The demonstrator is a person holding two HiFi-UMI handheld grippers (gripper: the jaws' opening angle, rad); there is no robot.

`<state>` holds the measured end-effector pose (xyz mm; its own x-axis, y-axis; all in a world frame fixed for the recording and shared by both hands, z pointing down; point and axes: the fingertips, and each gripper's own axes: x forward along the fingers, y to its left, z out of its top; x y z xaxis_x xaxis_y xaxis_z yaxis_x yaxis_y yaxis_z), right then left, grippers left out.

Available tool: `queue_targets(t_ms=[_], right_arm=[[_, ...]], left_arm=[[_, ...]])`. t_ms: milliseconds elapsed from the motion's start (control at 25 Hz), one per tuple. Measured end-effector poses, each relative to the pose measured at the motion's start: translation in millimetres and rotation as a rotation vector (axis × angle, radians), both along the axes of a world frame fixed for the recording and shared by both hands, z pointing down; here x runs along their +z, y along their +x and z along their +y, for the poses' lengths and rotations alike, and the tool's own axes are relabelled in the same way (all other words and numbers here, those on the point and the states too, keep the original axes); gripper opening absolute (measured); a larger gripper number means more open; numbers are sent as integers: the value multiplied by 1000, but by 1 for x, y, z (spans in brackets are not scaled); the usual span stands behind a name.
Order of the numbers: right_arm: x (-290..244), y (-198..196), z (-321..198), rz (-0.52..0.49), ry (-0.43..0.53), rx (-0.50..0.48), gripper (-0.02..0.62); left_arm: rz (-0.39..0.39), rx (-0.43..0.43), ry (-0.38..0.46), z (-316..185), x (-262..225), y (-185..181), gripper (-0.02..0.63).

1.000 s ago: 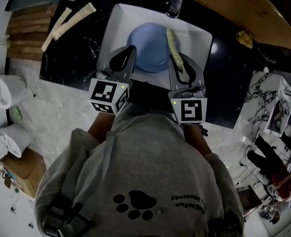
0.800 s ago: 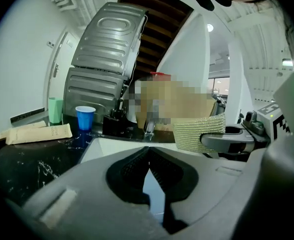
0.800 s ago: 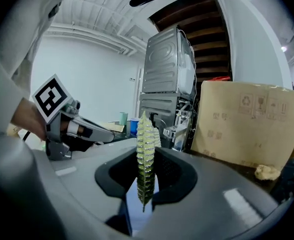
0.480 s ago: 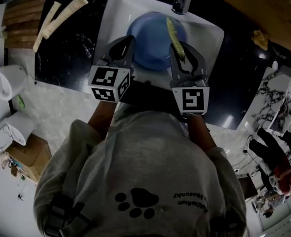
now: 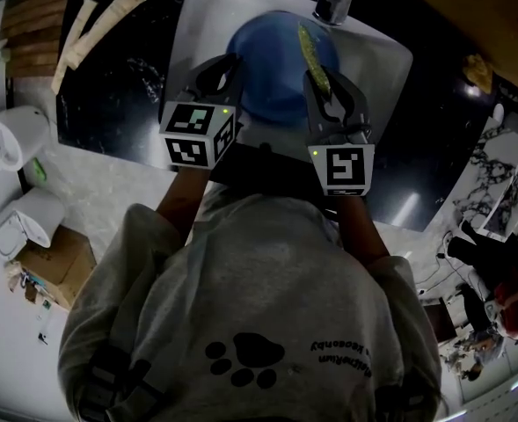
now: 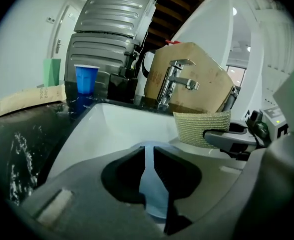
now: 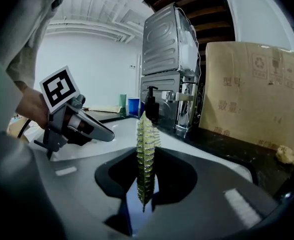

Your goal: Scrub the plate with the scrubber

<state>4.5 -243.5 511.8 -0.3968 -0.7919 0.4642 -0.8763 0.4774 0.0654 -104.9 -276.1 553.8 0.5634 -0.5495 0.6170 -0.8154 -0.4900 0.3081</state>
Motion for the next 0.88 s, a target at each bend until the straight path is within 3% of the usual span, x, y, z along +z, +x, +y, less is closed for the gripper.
queue_targets(t_ms=[120,480,880], right_arm=[[8,-1,-1,0,-18,-4,74],[29,2,-6,2,-60,-5,74],[47,11,-7,10,-114,27,74]], left_arm=[[-27,2,-26,-2,8,0,58],[-65,-29,-146,-7,35,-4,164],[-124,-69,-251,-11,63,-10,164]])
